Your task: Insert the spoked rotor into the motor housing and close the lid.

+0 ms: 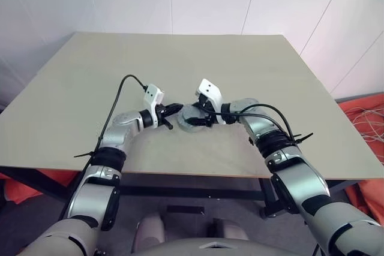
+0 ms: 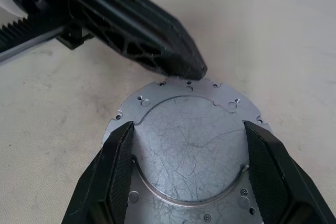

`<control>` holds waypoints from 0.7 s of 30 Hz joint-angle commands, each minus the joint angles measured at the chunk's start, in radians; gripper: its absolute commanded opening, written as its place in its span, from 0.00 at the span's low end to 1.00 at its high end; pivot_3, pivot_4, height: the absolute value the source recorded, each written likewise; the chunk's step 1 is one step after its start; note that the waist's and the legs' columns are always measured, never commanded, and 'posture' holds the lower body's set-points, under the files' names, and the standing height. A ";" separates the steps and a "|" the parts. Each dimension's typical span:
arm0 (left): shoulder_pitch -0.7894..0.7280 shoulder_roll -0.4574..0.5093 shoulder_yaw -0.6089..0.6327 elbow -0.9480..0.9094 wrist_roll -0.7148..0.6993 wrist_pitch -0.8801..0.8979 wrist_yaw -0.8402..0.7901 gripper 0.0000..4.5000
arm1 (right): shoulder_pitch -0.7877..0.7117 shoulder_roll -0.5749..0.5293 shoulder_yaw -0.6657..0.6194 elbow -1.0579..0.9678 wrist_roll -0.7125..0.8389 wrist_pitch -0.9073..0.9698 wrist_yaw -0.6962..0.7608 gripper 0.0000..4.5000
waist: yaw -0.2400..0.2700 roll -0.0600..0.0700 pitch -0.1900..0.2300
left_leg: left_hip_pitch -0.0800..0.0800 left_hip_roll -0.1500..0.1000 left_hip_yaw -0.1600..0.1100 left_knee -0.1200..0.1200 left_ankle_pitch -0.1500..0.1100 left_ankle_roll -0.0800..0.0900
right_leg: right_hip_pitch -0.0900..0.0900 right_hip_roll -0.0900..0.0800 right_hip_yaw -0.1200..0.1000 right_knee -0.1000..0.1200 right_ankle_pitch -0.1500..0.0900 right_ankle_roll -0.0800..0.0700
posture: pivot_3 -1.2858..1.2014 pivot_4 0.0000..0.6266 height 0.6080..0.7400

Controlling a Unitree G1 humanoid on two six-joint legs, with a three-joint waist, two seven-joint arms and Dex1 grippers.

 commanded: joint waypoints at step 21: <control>-0.039 -0.010 -0.064 0.052 0.112 0.024 0.031 0.00 | 0.007 -0.008 0.000 -0.048 0.002 0.043 0.021 1.00 | 0.003 0.000 0.000 | 0.007 -0.001 0.000 -0.004 -0.001 0.002 | 0.009 -0.001 0.000 -0.006 0.000 0.000 | 0.52 0.00 1.00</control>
